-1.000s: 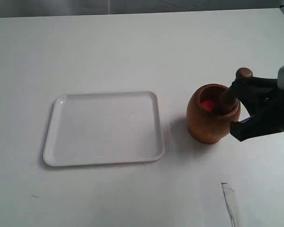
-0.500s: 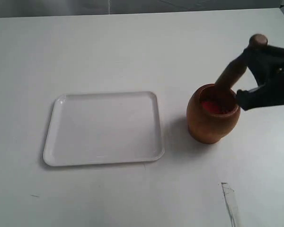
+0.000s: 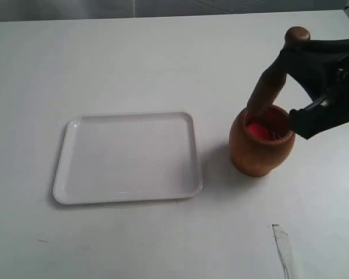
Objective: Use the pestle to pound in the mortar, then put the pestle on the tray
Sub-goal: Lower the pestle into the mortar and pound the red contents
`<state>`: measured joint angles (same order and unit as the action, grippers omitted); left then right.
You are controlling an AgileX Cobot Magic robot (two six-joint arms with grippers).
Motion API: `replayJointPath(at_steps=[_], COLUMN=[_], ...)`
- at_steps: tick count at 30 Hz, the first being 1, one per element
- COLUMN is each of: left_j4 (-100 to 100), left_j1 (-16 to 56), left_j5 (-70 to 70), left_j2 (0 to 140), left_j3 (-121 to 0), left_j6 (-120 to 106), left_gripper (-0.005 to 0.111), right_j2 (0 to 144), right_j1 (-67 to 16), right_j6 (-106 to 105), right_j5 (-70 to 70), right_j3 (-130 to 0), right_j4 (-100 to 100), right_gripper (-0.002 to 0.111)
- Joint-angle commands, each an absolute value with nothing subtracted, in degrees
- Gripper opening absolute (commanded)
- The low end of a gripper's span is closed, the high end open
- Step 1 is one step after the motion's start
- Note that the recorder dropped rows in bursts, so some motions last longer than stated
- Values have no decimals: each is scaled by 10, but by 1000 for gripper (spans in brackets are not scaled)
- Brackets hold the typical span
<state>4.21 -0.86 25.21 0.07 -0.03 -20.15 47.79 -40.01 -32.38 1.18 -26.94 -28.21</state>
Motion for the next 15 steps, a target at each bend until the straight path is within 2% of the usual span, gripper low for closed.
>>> replayJointPath(at_steps=[1, 8, 12, 15], left_j4=[38, 38, 38, 38], left_j1=[-4, -4, -4, -4], left_j5=[250, 250, 250, 250], left_j2=[0, 0, 0, 0], left_j3=[0, 0, 0, 0], left_j6=[-197, -197, -197, -197], left_gripper=[0, 0, 0, 0], right_j2=[485, 550, 614, 607], right_j1=[-398, -398, -398, -398], right_j6=[-328, -328, -327, -327], right_j5=[-19, -116, -164, -193], right_j3=[-237, -163, -157, -164], right_j4=[-284, -325, -325, -325], right_gripper=[0, 0, 0, 0])
